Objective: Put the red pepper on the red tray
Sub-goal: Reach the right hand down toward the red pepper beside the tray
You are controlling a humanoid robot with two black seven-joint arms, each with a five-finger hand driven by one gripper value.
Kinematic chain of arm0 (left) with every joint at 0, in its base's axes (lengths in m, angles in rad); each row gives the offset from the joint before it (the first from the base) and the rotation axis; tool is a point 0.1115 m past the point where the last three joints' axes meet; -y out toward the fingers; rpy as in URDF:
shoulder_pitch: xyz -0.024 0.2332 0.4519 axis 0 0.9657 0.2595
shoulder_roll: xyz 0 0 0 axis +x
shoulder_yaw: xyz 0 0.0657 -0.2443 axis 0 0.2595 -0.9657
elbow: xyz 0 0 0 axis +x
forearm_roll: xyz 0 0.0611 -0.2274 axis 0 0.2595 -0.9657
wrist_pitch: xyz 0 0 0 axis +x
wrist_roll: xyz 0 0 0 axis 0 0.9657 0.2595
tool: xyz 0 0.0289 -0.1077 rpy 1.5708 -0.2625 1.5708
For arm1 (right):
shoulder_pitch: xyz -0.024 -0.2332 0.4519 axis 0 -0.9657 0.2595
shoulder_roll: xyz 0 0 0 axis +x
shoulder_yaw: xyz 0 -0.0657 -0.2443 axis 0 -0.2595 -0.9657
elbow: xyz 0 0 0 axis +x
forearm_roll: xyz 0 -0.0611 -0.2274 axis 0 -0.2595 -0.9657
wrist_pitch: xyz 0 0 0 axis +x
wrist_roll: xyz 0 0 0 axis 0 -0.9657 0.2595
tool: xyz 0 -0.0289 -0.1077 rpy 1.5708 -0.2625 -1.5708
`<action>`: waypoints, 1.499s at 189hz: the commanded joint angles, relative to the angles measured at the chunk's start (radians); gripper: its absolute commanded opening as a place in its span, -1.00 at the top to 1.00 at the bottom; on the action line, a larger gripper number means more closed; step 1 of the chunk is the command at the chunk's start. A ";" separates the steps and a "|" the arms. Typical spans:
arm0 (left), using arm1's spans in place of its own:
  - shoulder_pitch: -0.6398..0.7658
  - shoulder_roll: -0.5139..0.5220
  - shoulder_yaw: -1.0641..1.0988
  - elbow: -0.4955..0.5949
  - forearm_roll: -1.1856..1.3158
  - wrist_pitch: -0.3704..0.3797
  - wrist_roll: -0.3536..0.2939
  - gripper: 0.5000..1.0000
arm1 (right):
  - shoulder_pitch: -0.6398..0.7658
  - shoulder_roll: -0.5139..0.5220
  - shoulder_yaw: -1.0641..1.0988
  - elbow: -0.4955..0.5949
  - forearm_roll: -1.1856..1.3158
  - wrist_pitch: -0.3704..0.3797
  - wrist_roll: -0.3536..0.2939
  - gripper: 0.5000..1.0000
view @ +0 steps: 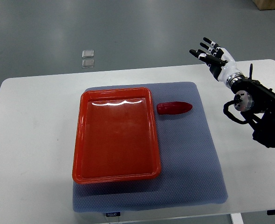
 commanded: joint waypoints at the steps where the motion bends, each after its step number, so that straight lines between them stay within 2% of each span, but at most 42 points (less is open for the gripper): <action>1: 0.000 0.000 0.000 0.000 -0.002 0.001 0.000 -1.00 | -0.001 -0.001 -0.022 0.000 0.000 0.001 -0.001 -0.69; 45: 0.000 0.000 0.000 -0.002 -0.002 -0.001 -0.001 -1.00 | 0.002 -0.015 -0.064 0.000 -0.001 0.003 -0.001 -0.69; 150: 0.003 0.000 0.002 0.003 -0.002 -0.001 0.000 -1.00 | 0.005 -0.066 -0.071 0.000 -0.066 0.135 0.004 -0.69; 196: 0.006 0.000 0.002 0.005 -0.002 -0.001 0.000 -1.00 | 0.012 -0.090 -0.073 0.003 -0.250 0.211 0.004 -0.69; 230: 0.006 0.000 0.002 0.005 -0.002 -0.001 0.000 -1.00 | 0.038 -0.101 -0.085 0.016 -0.478 0.259 0.014 -0.69; 257: 0.006 0.000 0.002 0.005 -0.002 -0.001 0.000 -1.00 | 0.068 -0.121 -0.133 0.086 -0.632 0.279 0.019 -0.69; 284: 0.006 0.000 0.002 0.005 -0.002 0.001 -0.001 -1.00 | 0.139 -0.139 -0.289 0.148 -0.727 0.287 0.028 -0.69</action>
